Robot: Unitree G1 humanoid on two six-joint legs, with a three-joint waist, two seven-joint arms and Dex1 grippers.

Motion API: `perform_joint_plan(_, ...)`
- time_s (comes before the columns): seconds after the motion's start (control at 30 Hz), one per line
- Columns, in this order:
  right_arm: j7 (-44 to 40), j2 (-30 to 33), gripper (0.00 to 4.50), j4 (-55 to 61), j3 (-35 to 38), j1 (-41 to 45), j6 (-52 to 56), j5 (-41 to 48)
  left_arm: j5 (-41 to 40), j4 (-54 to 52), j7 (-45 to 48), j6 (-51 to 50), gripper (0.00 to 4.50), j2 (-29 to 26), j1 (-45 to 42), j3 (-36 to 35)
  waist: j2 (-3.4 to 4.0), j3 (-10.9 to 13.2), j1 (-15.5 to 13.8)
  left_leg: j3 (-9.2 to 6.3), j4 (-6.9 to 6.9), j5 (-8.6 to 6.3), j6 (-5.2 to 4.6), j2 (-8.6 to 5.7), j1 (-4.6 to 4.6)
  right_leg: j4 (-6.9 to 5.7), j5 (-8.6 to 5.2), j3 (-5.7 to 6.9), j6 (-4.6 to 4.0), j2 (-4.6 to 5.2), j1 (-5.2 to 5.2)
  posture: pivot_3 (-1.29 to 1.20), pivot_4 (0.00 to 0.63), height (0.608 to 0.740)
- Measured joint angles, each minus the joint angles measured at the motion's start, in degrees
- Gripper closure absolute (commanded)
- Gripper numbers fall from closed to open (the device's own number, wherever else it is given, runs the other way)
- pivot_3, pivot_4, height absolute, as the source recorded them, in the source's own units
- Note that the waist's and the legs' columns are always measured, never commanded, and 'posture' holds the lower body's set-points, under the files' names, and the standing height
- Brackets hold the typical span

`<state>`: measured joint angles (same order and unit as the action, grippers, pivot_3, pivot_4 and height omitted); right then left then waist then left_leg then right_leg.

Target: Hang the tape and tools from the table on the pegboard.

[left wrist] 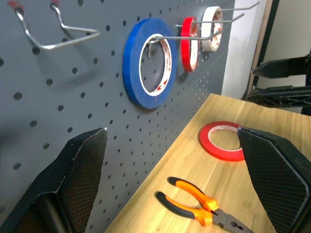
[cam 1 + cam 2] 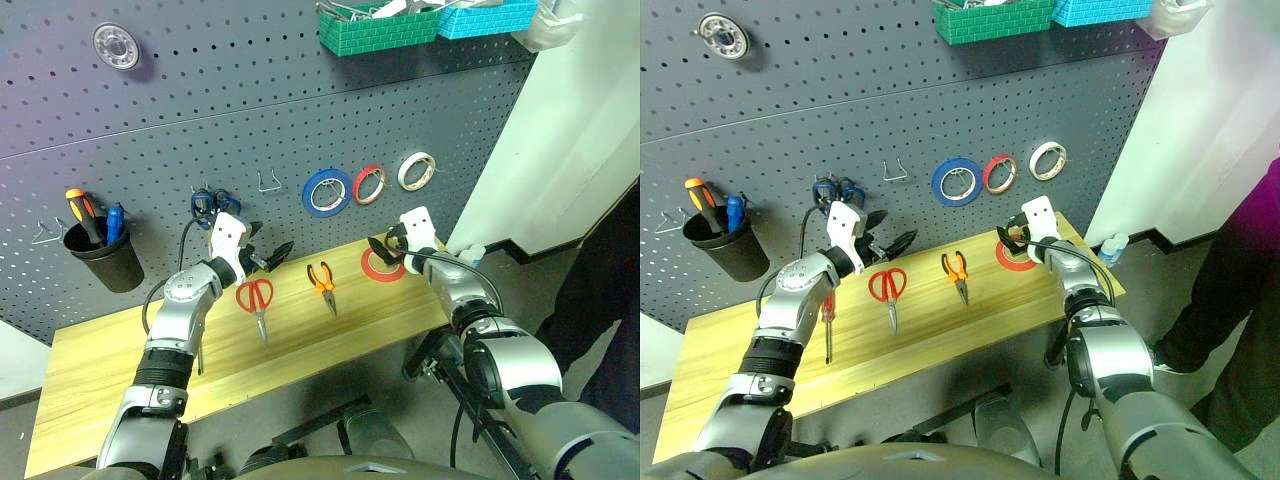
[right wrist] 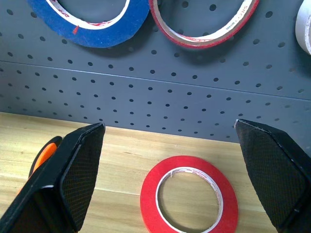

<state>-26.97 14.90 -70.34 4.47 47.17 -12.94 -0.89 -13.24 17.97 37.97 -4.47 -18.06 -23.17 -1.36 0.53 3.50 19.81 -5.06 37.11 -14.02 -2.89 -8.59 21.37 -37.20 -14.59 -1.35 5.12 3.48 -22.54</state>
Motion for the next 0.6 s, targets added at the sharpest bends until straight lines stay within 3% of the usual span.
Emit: perform_joint_plan(0.6, 0.0, 1.0, 0.00, 0.2, 0.3, -0.2, 0.0, 0.0, 0.0, -0.5, 0.6, -0.6, 0.03, 0.0, 0.3, 0.0, 0.00, 0.0, 0.1, 0.00, 0.00, 0.00, 0.00, 0.00, 0.00, 0.00, 0.00, 0.00, 0.00, 0.00, 0.00, -0.32, 0.000, 0.740)
